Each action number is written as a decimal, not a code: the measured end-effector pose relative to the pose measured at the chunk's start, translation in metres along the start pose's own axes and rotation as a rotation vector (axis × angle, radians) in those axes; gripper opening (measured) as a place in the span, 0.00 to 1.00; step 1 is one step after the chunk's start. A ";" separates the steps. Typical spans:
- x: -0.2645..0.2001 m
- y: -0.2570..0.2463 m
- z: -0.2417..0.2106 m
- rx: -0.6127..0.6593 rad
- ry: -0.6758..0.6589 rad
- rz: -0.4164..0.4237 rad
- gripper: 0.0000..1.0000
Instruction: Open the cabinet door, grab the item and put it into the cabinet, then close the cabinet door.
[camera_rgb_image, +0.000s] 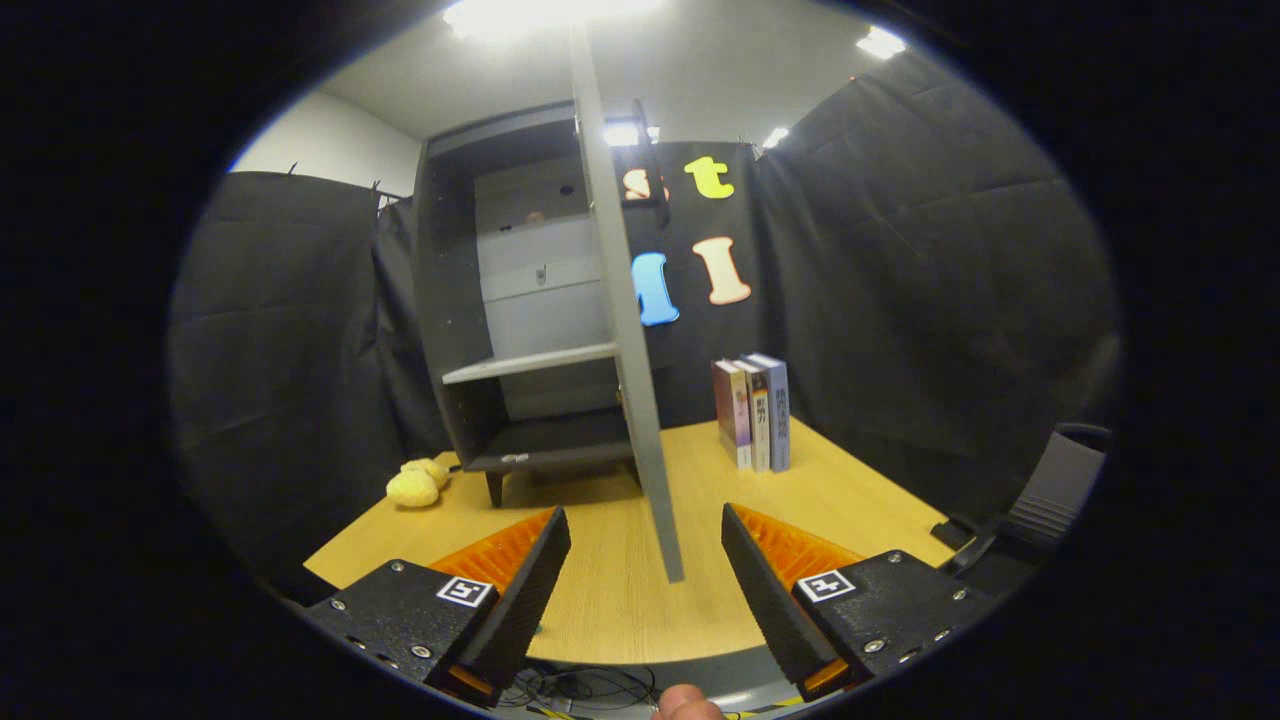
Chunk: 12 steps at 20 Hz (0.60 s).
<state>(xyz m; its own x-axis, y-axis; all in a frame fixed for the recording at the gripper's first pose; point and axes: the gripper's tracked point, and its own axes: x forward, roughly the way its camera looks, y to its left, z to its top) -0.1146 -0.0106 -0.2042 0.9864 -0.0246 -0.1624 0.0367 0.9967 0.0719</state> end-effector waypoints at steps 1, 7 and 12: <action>0.000 0.017 -0.026 -0.023 0.025 0.020 0.95; 0.038 0.105 -0.133 -0.183 0.136 0.171 0.95; 0.054 0.110 -0.147 -0.144 0.151 0.094 0.95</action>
<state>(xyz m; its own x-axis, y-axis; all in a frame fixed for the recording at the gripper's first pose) -0.0814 0.1090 -0.3499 0.9488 0.0697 -0.3082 -0.0880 0.9951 -0.0459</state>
